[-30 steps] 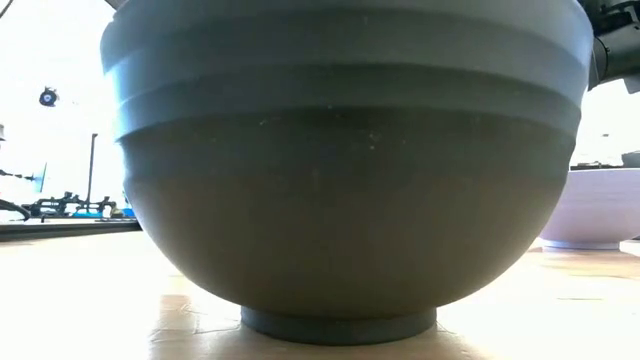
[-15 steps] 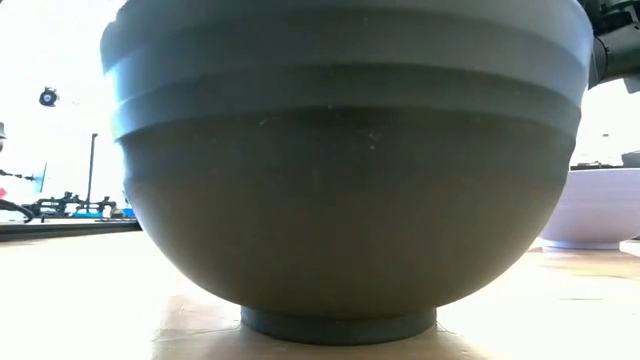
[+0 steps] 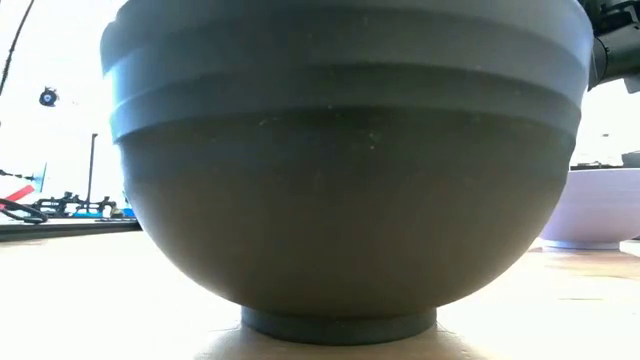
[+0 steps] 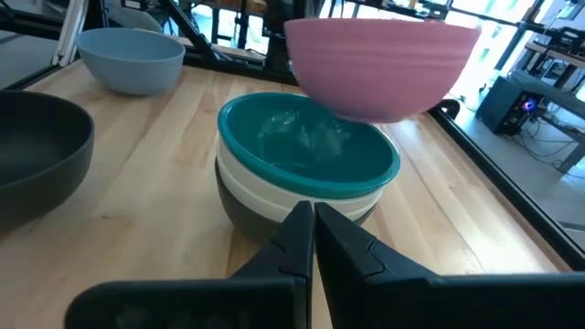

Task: Nest bowls inside each other
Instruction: Stack the pink bowl on top of the blue bowl

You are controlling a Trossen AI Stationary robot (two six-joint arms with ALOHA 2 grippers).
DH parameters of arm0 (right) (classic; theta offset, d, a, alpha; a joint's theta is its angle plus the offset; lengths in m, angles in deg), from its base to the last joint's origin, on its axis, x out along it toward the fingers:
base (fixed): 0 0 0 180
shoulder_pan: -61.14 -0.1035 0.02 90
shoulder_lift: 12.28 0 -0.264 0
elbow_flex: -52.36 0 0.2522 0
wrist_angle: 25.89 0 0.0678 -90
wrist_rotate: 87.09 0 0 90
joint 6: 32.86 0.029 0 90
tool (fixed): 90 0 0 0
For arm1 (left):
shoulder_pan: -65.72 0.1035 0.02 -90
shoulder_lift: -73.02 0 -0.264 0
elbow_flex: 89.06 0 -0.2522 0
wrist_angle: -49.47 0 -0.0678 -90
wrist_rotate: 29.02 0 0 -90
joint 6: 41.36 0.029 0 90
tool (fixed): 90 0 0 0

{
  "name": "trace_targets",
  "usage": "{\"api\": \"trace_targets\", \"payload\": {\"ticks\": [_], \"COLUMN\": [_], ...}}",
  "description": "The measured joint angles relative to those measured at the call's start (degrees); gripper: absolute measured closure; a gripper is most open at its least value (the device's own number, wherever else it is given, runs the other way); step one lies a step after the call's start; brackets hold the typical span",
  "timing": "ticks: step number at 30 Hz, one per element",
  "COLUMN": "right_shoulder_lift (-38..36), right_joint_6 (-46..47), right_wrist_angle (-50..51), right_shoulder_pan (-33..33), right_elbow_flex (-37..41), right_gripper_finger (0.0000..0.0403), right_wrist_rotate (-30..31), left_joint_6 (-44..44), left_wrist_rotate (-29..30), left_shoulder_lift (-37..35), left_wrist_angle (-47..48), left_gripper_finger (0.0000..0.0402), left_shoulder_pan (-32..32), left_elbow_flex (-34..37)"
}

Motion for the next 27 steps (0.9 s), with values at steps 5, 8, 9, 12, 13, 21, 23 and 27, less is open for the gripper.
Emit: {"api": "trace_targets", "payload": {"ticks": [5, 8, 9, 12, 13, 21, 23, 27], "right_shoulder_lift": [0.00, 0.00, 0.00, 0.00, 0.00, 0.00, -0.01, -0.01], "right_joint_6": [-0.08, 0.09, 0.10, 0.15, 0.19, 0.23, 0.21, 0.11], "right_wrist_angle": [0.20, 0.30, 0.36, 0.65, 0.79, 0.83, 0.79, 0.74], "right_shoulder_pan": [0.00, 0.00, 0.00, 0.00, 0.00, 0.00, 0.00, 0.00], "right_elbow_flex": [0.00, 0.00, 0.00, 0.00, 0.00, 0.00, 0.00, 0.00], "right_gripper_finger": [0.0394, 0.0394, 0.0394, 0.0394, 0.0394, 0.0394, 0.0394, 0.0394], "right_wrist_rotate": [0.00, 0.00, 0.00, 0.00, 0.00, 0.00, 0.00, 0.00], "left_joint_6": [7.31, 11.45, 12.98, 15.64, 15.80, 15.52, 15.52, 15.42], "left_wrist_rotate": [3.58, 3.69, 3.86, 3.69, 3.25, -2.61, -2.64, -5.53], "left_shoulder_lift": [7.99, 11.50, 12.34, 13.87, 13.97, 14.03, 14.03, 14.03], "left_wrist_angle": [1.13, 1.94, 2.52, 3.72, 3.65, 6.29, 6.12, 6.52], "left_gripper_finger": [0.0401, 0.0401, 0.0401, 0.0401, 0.0401, 0.0401, 0.0401, 0.0401], "left_shoulder_pan": [-1.93, -1.47, -1.29, -0.67, -0.41, 0.67, 0.69, 0.78], "left_elbow_flex": [-8.81, -13.55, -14.95, -18.22, -18.94, -18.70, -18.61, -18.59]}}
